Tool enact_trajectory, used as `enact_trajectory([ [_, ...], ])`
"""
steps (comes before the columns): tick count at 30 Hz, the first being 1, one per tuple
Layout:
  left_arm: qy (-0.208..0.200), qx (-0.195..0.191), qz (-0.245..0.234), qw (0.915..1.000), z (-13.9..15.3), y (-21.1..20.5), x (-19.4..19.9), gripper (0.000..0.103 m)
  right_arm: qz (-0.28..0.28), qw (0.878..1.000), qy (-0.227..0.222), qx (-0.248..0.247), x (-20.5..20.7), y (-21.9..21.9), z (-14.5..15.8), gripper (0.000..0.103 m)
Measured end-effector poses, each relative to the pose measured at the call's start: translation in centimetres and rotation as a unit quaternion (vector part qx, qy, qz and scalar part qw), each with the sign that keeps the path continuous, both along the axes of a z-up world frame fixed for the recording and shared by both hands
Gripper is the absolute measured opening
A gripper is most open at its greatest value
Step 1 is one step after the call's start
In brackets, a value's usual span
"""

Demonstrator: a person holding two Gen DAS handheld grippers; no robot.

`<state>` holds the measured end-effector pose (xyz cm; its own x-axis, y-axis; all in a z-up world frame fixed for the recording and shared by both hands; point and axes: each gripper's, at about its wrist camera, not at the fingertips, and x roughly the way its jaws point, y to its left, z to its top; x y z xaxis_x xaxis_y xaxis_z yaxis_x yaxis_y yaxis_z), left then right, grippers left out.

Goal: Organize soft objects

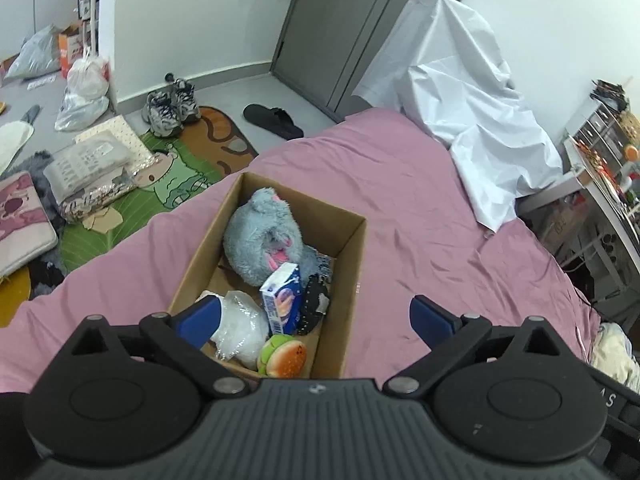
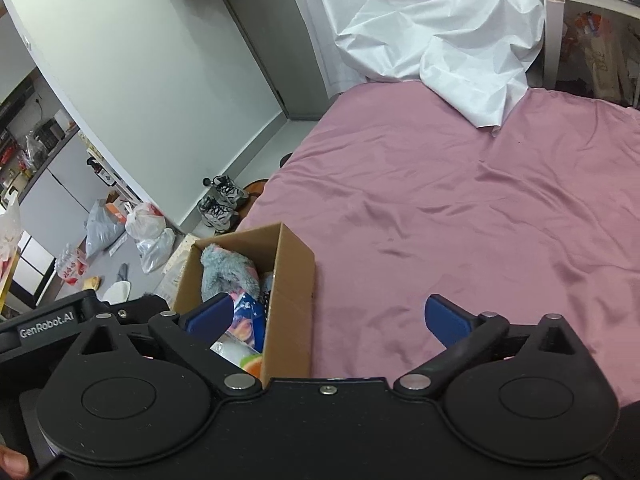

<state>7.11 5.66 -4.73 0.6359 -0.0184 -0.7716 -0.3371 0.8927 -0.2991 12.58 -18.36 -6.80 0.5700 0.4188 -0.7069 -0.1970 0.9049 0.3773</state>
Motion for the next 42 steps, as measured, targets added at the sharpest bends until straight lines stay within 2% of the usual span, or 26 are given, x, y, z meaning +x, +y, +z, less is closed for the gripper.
enact_trajectory([
  [7, 0.006, 0.017, -0.015, 0.9997, 0.9, -1.2, -0.2, 0.100, -0.018, 1.000, 0.009, -0.011, -1.0, -2.6, 1.2, 0.103],
  [15, -0.006, 0.035, -0.037, 0.9987, 2.6, -2.9, -1.4, 0.100, -0.032, 0.999, -0.015, -0.019, -1.9, -5.5, 2.7, 0.103],
  [24, -0.020, 0.045, -0.045, 0.9978, 3.8, -4.1, -3.1, 0.100, -0.018, 0.999, -0.033, -0.037, -2.8, -6.5, 3.9, 0.103],
  [34, -0.030, 0.084, -0.062, 0.9940, 5.5, -5.6, -5.2, 0.100, -0.003, 0.997, -0.048, -0.056, -5.0, -7.9, 5.1, 0.103],
  [39, -0.030, 0.091, -0.084, 0.9919, 5.4, -6.7, -6.0, 0.100, -0.004, 0.997, -0.049, -0.057, -6.1, -8.4, 5.3, 0.103],
  [42, -0.025, 0.113, -0.091, 0.9891, 5.2, -7.4, -6.4, 0.100, -0.008, 0.997, -0.049, -0.057, -6.6, -8.7, 5.4, 0.103],
])
